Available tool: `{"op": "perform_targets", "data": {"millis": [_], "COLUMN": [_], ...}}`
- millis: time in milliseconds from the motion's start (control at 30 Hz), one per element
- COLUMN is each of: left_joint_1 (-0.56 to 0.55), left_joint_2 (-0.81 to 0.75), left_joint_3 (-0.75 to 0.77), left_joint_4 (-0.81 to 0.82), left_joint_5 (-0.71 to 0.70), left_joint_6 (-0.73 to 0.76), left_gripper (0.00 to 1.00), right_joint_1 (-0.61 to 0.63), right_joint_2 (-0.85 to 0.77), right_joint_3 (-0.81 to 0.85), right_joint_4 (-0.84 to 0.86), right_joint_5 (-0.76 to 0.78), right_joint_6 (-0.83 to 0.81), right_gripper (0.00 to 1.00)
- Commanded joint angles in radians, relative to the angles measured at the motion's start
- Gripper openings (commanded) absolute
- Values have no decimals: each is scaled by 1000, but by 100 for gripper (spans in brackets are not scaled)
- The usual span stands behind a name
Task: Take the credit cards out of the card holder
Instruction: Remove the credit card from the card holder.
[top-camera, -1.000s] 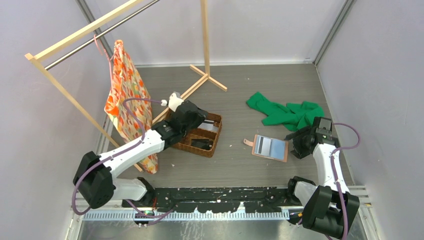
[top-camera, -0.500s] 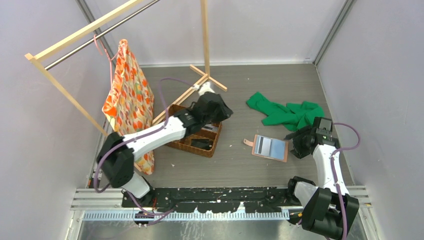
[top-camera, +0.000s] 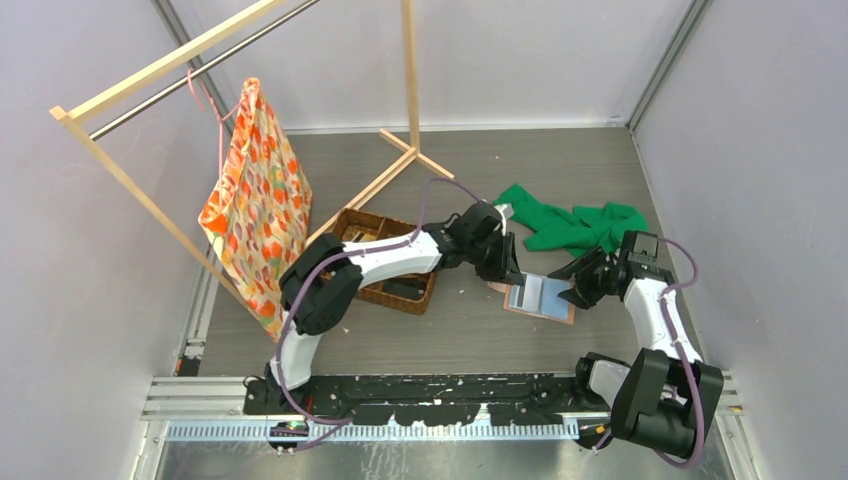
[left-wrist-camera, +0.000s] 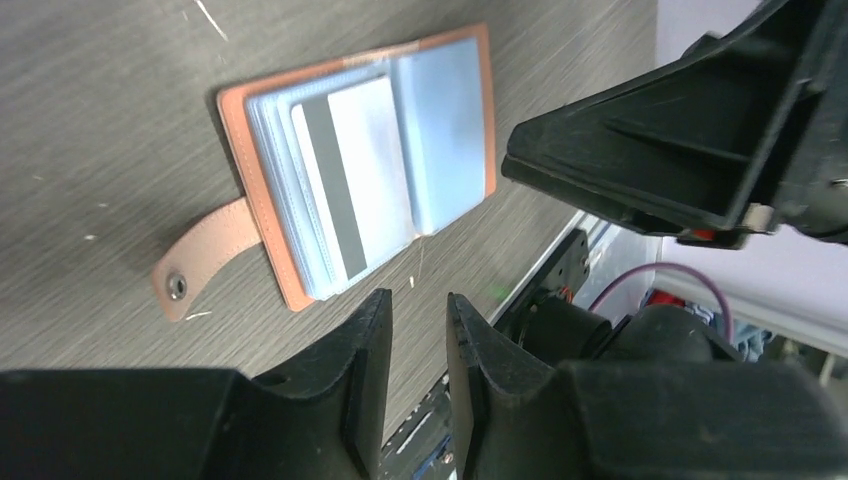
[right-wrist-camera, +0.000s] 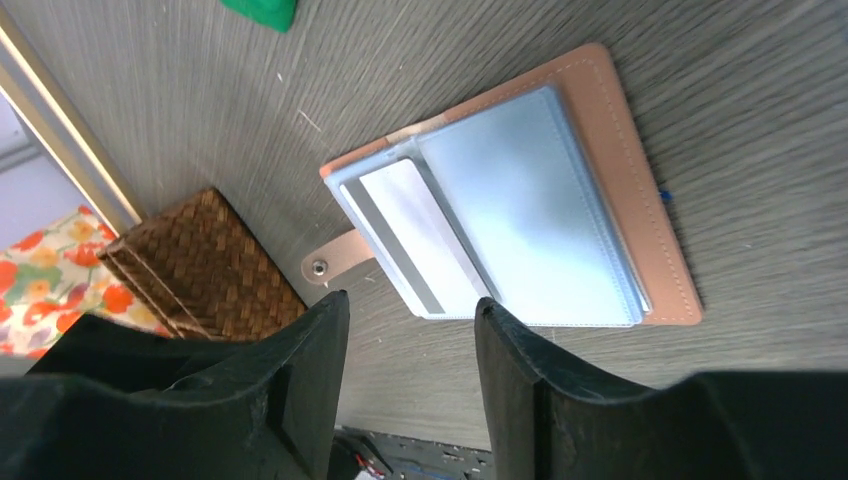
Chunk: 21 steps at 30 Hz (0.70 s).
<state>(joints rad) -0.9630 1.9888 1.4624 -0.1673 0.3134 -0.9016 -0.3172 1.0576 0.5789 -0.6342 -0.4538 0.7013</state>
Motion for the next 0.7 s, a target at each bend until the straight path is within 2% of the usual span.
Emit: {"op": "perform_targets", "data": {"millis": [0, 233, 433, 667], "left_joint_1": [-9, -9, 8, 71], "left_joint_2": [65, 143, 115, 104], "left_joint_3": [48, 74, 63, 25], "left_joint_4": [49, 10, -30, -25], "left_joint_5": [130, 114, 62, 63], "left_joint_6": [-15, 0, 30, 31], "left_gripper": [27, 25, 27, 27], "right_joint_1": [7, 9, 12, 50], "right_joint_2": [26, 77, 88, 149], "right_joint_3": [-36, -91, -85, -92], "right_joint_4": [78, 167, 148, 213], "right_joint_5": [-119, -140, -46, -85], "right_joint_6": [-31, -11, -26, -10], "right_gripper": [52, 38, 38, 40]}}
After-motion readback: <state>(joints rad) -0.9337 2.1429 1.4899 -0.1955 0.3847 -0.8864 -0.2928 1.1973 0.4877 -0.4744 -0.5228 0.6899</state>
